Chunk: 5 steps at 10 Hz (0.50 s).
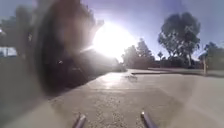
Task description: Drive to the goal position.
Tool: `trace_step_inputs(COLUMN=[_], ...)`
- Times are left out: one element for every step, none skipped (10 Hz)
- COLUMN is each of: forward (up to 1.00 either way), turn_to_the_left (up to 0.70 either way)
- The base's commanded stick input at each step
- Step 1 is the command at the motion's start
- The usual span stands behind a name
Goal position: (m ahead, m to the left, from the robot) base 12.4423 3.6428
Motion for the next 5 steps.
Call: trace_step_inputs(forward=[0.93, 0.93, 0.93, 0.93, 0.94], turn_to_the_left=[0.0, 0.0, 0.0, 0.0, 0.0])
